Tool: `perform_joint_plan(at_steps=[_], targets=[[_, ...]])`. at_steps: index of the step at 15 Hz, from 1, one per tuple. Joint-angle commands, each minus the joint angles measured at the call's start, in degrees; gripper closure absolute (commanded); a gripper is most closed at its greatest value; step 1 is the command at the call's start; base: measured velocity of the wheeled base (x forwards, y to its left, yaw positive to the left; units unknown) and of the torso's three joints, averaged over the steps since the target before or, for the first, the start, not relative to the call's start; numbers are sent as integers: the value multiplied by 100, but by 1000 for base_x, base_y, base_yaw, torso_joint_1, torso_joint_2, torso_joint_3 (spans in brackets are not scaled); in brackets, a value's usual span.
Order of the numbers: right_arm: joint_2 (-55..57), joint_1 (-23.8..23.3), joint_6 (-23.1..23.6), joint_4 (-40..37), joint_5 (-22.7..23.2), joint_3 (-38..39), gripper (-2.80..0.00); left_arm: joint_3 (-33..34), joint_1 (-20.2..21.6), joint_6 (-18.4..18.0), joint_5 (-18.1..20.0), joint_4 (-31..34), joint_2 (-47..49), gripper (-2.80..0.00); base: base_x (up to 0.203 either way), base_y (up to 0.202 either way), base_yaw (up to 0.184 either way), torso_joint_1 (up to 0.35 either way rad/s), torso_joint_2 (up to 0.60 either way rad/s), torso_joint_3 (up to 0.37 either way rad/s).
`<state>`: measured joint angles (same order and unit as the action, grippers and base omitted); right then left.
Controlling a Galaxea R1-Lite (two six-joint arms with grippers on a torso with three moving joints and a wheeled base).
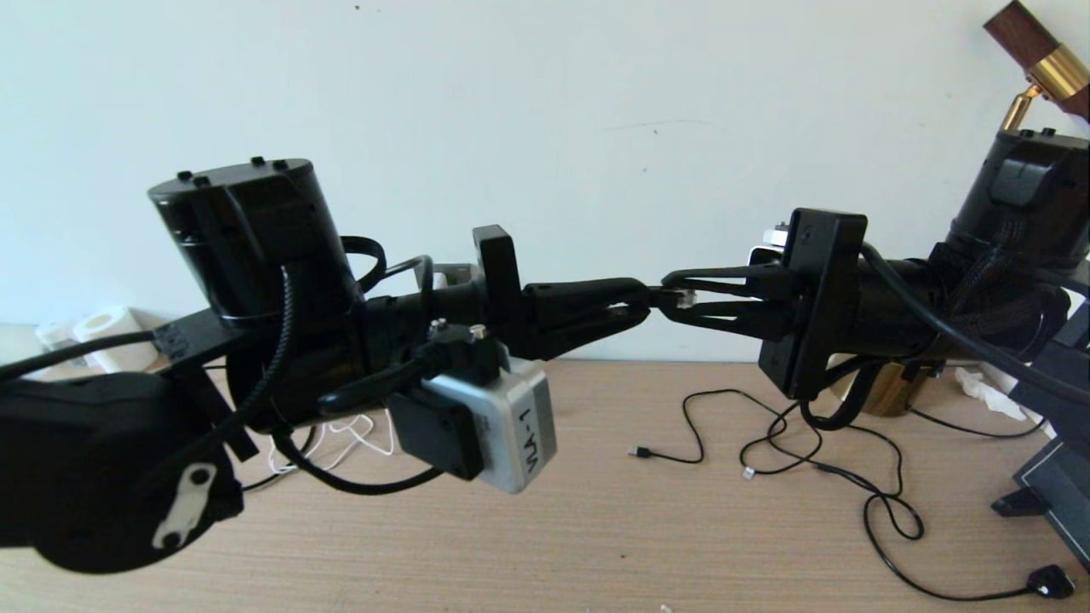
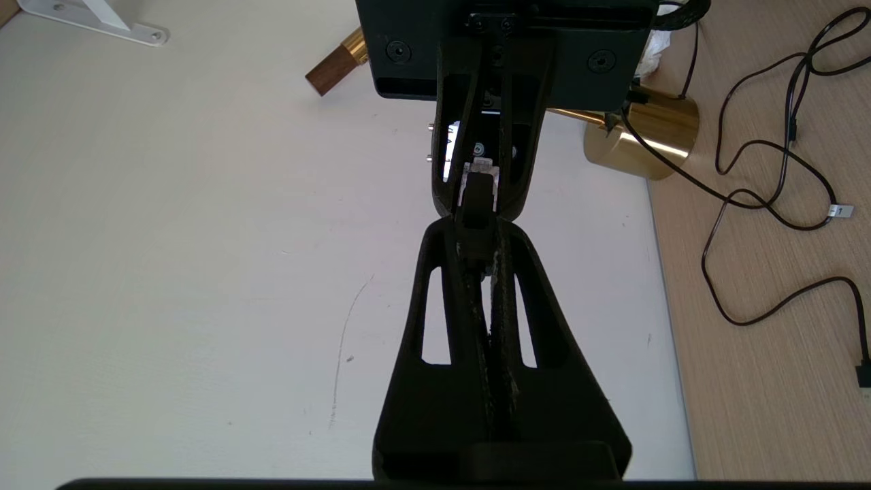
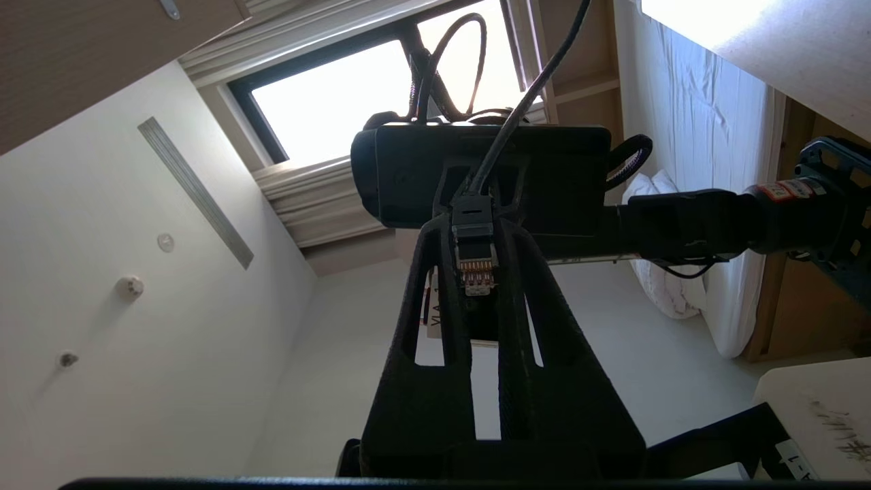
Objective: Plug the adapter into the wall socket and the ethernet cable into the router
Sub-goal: Hand it to the other hand
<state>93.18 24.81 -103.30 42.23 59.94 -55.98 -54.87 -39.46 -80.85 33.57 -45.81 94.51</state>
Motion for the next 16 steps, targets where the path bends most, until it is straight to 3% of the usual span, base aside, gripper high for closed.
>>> perform_joint_plan(at_steps=[1,12,13,16], targets=[[6,7,-58,35,35,-1,0,-6,0,-45,18,-24,14,0,0,0,0,0,0,0],[0,15,-35,40,35,28,0,73,-22,-45,18,-15,-29,0,0,0,0,0,0,0],[-11,24,1,40,2,34,-280,114,-25,-45,18,-15,-52,0,0,0,0,0,0,0],[-37,59,73,40,-53,34,-280,193,-27,-38,27,-8,-108,0,0,0,0,0,0,0]])
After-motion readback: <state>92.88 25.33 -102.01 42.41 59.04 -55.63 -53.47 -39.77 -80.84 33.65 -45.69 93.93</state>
